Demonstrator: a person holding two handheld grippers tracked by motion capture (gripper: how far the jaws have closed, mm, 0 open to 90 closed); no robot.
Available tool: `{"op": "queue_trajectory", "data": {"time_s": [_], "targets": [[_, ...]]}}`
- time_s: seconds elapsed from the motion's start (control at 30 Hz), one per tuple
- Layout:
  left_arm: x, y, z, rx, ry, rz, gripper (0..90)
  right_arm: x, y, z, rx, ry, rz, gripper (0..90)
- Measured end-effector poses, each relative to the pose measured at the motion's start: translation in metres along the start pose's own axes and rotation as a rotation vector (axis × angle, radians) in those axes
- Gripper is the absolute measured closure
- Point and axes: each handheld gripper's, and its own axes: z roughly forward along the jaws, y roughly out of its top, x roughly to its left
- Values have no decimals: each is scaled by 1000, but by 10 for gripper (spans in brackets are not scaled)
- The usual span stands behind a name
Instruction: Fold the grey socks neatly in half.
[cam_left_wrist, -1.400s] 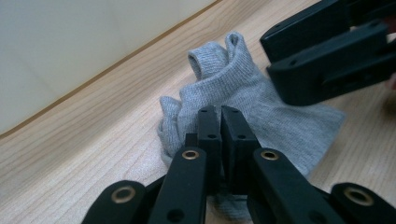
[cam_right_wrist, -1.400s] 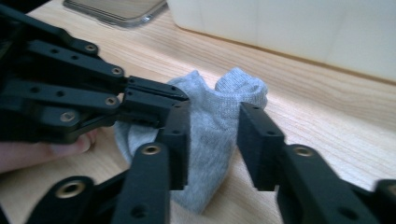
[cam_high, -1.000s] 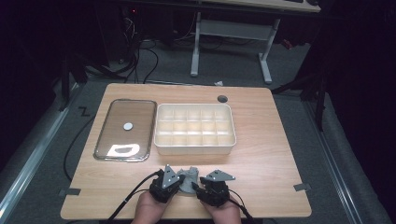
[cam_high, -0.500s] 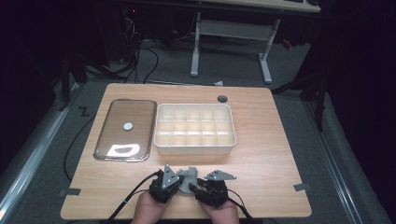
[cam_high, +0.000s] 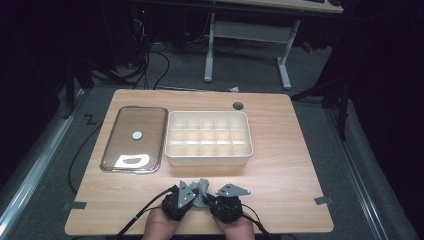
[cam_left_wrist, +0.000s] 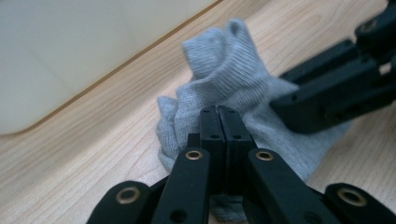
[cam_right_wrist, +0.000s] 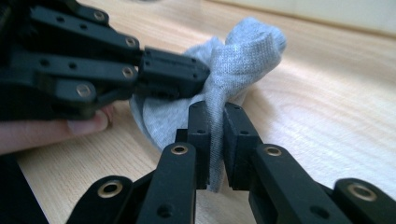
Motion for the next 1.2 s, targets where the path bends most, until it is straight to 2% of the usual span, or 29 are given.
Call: {"op": "queue_trajectory", "data": {"time_s": [0.1, 0.13, 0.17, 0.2, 0.3, 0.4, 0.47, 0.53, 0.6, 0.67, 0.77, 0.83, 0.93, 1.1, 1.2], "targets": [[-7, 4, 2, 8, 1, 12, 897, -1, 2, -5, -31, -2, -6, 836], [-11, 6, 4, 11, 2, 22, 900, -1, 4, -12, -65, -1, -13, 839], [-11, 6, 4, 11, 2, 22, 900, -1, 4, -12, -65, -1, -13, 839], [-15, 8, 6, 11, 2, 30, 900, -2, 6, -16, -95, 10, -16, 840], [-16, 8, 8, 3, 4, 33, 900, -4, 6, -17, -94, 13, -11, 839], [-13, 7, 7, -6, -16, 7, 900, -9, 3, -17, -94, 16, 5, 811], [-12, 6, 7, -7, -28, -6, 900, -10, 2, -22, -106, -8, -7, 731], [-11, 6, 7, -7, -31, -9, 900, -13, 1, -25, -122, -26, 0, 712], [-10, 6, 7, -8, -39, -16, 898, -19, -1, -27, -121, -65, 0, 702], [-8, 6, 7, -9, -50, -27, 891, -23, -2, -26, -97, -101, -6, 687], [-7, 6, 6, -11, -60, -35, 880, -28, -3, -21, -32, -156, 13, 635], [-7, 6, 6, -8, -60, -33, 879, -29, -4, -18, -15, -160, 25, 746], [-7, 6, 6, -8, -60, -33, 880, -27, -5, -16, -5, -146, 25, 839], [-7, 5, 6, -8, -59, -30, 880, -24, -7, -13, 11, -92, 6, 884], [-8, 5, 6, -11, -54, -27, 880, -22, -7, -10, 15, -89, 1, 899]]}}
